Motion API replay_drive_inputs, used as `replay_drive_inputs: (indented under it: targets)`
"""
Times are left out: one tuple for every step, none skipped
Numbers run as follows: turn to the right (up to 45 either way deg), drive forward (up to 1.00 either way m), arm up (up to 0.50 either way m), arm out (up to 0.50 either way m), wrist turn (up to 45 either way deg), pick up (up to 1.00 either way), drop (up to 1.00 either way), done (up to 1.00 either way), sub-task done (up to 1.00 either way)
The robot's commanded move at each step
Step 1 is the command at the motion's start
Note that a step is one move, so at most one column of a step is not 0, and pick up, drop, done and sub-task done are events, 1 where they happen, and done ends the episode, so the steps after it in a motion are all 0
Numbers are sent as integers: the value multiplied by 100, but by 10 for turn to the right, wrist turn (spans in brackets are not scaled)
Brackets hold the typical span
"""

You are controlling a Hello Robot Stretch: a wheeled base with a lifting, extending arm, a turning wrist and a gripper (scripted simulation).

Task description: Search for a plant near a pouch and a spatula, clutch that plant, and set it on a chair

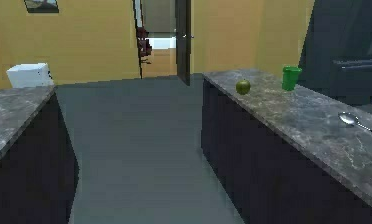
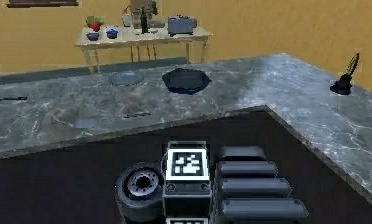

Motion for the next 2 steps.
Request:
replay_drive_inputs:
  targets:
    - [-60, 0, 0, 0, 0, 0, 0, 0, 0]
    - [0, 100, 0, 0, 0, 0, 0, 0, 0]
